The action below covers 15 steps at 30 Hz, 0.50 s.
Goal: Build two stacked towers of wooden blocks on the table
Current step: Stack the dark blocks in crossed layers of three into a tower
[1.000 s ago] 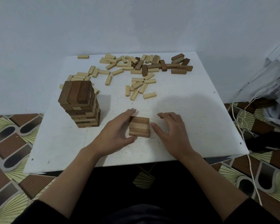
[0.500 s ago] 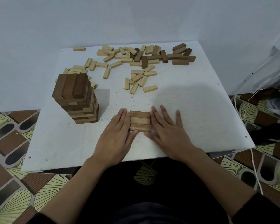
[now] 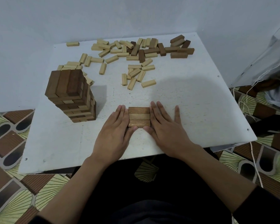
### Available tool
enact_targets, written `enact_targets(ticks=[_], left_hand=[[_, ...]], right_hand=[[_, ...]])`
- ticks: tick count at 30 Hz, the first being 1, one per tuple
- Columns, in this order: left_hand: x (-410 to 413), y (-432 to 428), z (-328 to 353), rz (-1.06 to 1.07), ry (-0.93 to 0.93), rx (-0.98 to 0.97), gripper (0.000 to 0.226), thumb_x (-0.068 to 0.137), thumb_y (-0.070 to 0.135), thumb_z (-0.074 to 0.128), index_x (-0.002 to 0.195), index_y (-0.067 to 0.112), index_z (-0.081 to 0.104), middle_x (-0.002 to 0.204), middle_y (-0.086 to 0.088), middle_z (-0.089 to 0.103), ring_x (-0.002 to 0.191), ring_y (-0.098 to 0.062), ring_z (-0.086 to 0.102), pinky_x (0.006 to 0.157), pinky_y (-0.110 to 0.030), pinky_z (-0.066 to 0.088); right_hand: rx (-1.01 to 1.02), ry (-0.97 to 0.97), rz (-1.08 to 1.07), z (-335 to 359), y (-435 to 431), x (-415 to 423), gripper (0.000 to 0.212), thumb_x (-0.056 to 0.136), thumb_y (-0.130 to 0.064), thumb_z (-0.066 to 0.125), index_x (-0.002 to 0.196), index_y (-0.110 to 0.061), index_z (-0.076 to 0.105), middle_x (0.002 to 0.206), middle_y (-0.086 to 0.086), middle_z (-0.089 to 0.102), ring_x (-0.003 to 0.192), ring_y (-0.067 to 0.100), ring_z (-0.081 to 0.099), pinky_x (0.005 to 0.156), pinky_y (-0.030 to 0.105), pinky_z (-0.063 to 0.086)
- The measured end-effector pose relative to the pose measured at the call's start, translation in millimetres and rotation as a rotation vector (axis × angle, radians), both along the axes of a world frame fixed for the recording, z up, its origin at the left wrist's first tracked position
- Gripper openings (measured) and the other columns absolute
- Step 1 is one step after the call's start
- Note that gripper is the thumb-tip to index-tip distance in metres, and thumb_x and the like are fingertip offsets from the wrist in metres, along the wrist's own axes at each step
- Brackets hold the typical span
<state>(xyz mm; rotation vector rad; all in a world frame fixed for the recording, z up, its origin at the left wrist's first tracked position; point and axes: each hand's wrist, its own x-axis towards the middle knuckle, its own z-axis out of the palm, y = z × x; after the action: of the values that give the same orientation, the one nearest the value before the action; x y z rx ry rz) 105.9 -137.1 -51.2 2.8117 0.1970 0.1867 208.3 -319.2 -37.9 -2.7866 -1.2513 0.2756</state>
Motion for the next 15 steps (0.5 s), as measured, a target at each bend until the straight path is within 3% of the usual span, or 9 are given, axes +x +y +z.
enact_targets(ticks=[15], left_hand=[[-0.3,4.2,1.1,0.011,-0.024,-0.081,0.072,0.104,0.057,0.028,0.158,0.01,0.029,0.166,-0.001,0.025,0.155,-0.007,0.011,0.126,-0.028,0.01]], right_hand=[[0.001,0.008,-0.006,1.4,0.8,-0.4,0.088,0.091,-0.062,-0.015,0.16,-0.01,-0.002,0.168,0.001,-0.014,0.153,0.016,-0.02,0.118,0.065,-0.012]])
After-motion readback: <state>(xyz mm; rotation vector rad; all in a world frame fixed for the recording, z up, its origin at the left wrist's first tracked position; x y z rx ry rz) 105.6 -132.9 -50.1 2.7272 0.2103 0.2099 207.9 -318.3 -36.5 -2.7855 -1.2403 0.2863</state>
